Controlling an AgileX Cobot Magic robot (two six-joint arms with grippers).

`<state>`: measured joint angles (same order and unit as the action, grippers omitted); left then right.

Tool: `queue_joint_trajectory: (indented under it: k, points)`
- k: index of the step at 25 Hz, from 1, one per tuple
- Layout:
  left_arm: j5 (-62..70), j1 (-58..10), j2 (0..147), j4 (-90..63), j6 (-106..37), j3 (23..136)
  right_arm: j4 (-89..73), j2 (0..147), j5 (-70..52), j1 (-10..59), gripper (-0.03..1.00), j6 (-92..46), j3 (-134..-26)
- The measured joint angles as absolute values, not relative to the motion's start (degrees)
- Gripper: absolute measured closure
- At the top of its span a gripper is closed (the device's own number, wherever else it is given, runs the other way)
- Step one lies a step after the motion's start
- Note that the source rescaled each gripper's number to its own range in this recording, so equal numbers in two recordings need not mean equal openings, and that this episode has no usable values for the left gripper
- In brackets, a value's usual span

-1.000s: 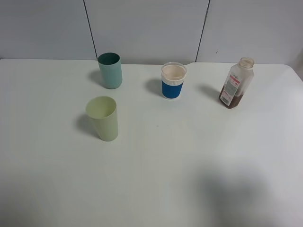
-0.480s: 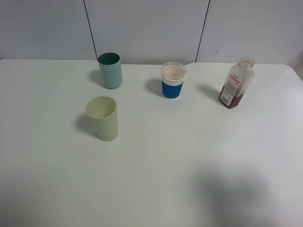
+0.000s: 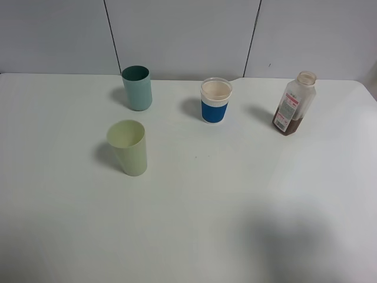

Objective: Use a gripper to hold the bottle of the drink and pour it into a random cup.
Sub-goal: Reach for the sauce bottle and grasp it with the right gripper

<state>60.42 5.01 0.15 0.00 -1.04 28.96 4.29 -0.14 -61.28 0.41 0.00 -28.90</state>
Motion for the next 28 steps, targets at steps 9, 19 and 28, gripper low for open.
queue_joint_trajectory:
  k: [9,19,28]
  points:
    - [60.4,6.2,0.6,0.0,-1.0,29.0,4.2,1.0,-44.8,3.4,0.09,0.5,-30.4]
    - [60.4,6.2,0.6,0.0,-1.0,29.0,2.8,16.7,-43.7,9.1,0.09,1.0,-30.5]
    - [60.4,6.2,0.6,0.0,-1.0,29.0,8.1,27.1,-40.9,9.1,0.09,1.1,-30.5]
